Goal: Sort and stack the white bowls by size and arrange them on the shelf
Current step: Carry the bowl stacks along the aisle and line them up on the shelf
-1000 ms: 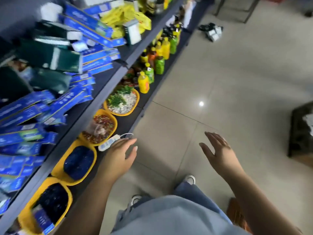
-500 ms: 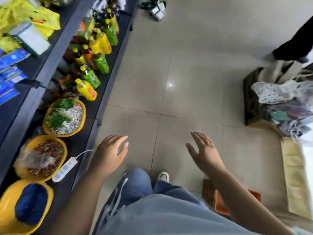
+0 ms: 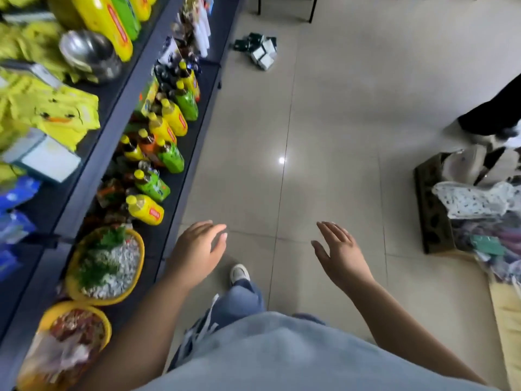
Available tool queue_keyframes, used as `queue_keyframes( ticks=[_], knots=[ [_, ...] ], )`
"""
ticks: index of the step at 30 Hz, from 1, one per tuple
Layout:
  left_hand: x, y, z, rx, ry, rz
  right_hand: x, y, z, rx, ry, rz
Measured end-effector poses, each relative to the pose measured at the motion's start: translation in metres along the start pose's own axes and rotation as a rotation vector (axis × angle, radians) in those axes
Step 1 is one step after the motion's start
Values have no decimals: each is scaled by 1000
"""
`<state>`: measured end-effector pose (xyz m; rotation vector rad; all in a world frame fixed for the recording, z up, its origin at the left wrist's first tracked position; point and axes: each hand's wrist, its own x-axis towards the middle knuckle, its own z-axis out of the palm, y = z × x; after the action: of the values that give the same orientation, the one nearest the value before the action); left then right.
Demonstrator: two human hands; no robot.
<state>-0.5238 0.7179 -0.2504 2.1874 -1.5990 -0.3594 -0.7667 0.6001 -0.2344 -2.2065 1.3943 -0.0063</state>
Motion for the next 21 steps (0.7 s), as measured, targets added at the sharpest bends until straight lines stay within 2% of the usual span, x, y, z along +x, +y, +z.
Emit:
queue_keyframes(
  ticks=[4,10,18,21],
  knots=[
    [64,-27,-26,51,-25,84,62,-25,-14,-17,-8,-15],
    [148,-52,-49,6,36,39,149,-46,-29,-13,11,-41],
    [279,-72,-57,10,86,-137,321,-58,-62,6,-41,-164],
    [326,-68,-65,-19,101,-280,388,-70,-90,-18,-96,-229]
  ],
)
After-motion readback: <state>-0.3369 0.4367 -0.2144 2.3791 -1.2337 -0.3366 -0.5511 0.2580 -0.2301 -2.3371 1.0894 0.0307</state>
